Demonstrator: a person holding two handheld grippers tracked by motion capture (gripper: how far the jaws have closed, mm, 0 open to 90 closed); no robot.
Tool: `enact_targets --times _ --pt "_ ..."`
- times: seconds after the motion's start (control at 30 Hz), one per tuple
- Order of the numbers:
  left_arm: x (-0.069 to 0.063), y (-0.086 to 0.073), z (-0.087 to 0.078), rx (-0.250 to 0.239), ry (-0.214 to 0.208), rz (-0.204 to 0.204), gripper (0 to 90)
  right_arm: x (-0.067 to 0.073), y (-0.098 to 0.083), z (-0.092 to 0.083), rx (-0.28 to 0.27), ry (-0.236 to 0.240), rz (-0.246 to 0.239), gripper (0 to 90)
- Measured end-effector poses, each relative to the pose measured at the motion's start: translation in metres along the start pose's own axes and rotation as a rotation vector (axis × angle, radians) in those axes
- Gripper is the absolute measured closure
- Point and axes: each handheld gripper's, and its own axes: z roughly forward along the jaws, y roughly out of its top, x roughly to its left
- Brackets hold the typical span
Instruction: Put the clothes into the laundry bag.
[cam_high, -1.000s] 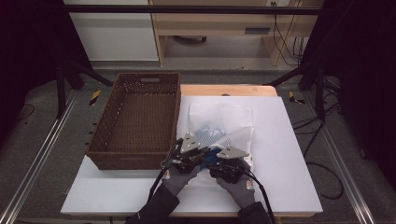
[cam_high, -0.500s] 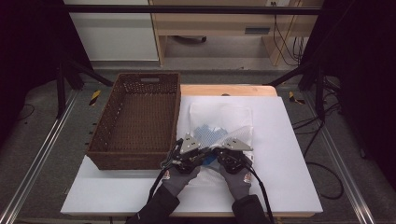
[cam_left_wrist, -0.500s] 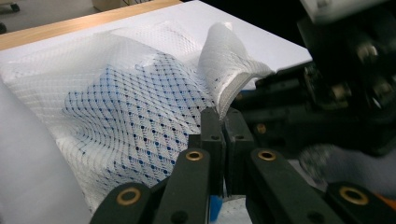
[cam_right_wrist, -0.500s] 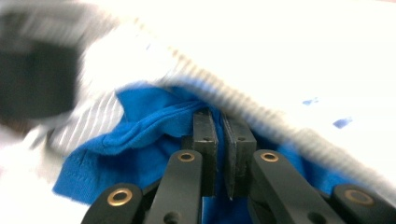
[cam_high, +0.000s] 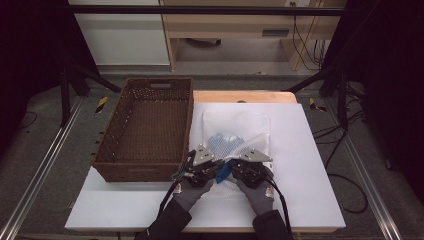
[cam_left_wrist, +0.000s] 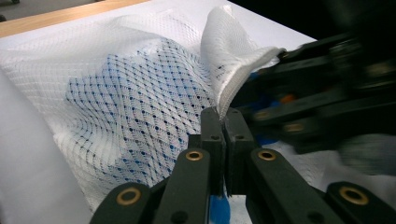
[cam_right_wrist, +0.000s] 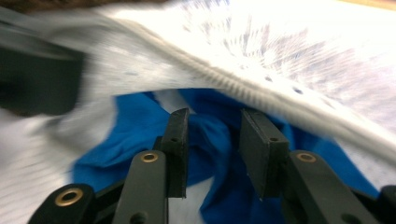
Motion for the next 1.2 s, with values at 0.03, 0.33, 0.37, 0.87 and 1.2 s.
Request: enact_targets --times 0.03,0.33,0.37,0.87,1.2 --pt "0.000 0.000 0.000 0.000 0.000 0.000 88.2 0.000 0.000 0.000 0.000 0.000 0.000 62.1" --pt "0.000 0.000 0.001 0.000 0.003 0.000 88.2 -0.016 -0.015 -0.035 0.025 -0.028 -0.022 47.8" --pt "0.000 0.000 0.001 0.000 0.002 0.000 88.2 -0.020 -0.021 -0.026 0.061 -0.048 -0.020 44.9" --pt "-0.004 0.002 0.002 -0.006 -0.014 0.000 88.3 -0.019 -0.014 -0.003 0.051 -0.033 0.057 86.7" --pt "-0.006 0.000 0.000 -0.002 -0.015 0.020 88.4 -0.026 -0.002 0.029 0.063 -0.181 0.056 81.9"
